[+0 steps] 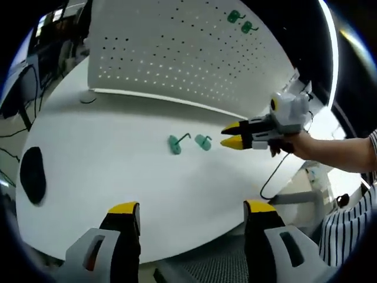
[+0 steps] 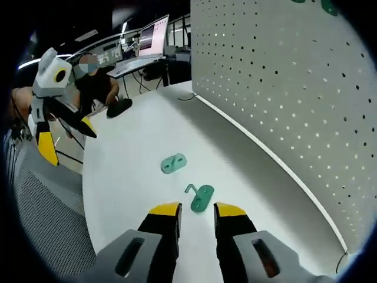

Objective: Insert the hook assembly into the mounting plate slot until the hook locks in place.

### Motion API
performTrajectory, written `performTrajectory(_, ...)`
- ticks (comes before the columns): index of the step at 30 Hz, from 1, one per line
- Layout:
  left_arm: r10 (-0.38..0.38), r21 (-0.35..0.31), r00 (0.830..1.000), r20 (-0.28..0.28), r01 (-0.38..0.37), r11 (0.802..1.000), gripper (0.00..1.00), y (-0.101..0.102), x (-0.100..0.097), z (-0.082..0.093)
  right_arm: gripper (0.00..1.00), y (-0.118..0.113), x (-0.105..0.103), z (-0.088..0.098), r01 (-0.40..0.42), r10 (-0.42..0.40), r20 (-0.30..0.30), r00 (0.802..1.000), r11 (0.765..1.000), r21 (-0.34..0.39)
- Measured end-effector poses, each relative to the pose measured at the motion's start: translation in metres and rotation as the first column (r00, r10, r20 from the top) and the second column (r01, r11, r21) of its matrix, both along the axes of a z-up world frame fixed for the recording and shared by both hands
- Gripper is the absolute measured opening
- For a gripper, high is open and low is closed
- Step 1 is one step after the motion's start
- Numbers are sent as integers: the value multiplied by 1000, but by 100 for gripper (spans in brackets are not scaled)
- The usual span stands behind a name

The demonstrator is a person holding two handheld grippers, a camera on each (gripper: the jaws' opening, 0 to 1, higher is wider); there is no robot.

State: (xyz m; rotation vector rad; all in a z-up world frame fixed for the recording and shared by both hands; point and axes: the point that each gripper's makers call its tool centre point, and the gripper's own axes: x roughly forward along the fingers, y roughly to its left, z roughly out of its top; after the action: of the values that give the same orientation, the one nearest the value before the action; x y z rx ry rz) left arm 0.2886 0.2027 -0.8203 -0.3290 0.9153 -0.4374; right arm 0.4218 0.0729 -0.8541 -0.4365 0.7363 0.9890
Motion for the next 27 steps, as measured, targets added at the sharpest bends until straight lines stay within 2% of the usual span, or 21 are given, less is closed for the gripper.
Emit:
performTrajectory(7,25,-15,999,-20,-25,1000,69,4,-2,-5,17,8,8,-14,-43,43,-8,999,998,-48)
performTrajectory(19,-3,-8,999,-37,2,1000,69,-5,2,-10,15,32,17,-19,-92,91,-24,996,996,-20)
performTrajectory(27,-3,-11,999,-33,3,1000,68,-5,6,-6,13,49,15,-20,-180,179,-24,984,983,-24)
